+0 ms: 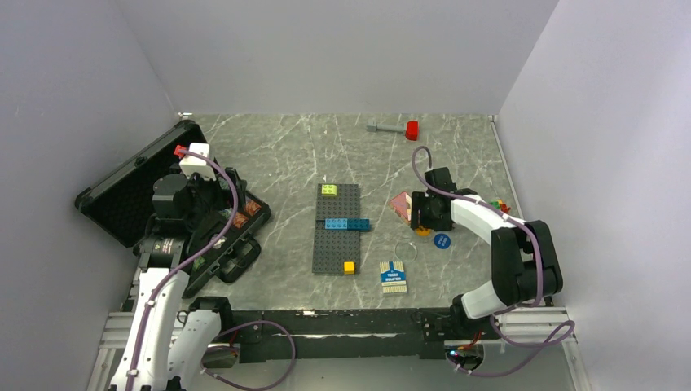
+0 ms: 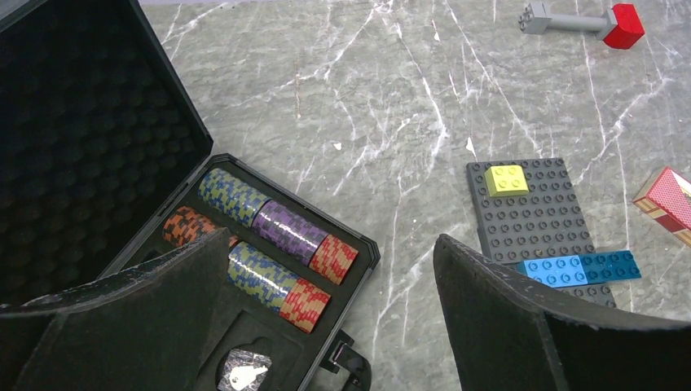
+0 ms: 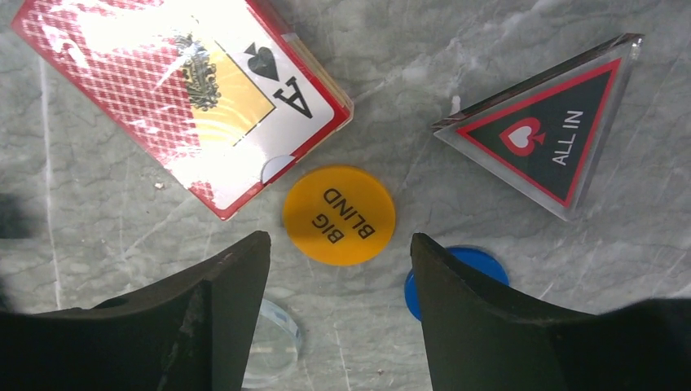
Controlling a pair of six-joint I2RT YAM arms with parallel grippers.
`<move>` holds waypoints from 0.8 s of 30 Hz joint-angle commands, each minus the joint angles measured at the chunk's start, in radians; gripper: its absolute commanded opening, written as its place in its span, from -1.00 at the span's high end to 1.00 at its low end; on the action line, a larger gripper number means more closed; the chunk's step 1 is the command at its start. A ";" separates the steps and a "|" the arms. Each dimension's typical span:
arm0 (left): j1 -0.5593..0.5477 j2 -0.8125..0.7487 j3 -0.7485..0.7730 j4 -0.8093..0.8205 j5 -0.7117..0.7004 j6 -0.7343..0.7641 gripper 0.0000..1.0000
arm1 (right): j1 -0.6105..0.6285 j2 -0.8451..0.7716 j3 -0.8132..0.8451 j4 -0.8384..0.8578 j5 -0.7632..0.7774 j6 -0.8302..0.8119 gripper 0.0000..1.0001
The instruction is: Pack up texas hold em set
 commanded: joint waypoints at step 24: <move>-0.003 -0.004 -0.002 0.027 -0.017 0.017 -0.99 | 0.058 0.102 0.057 -0.012 0.086 -0.010 -0.17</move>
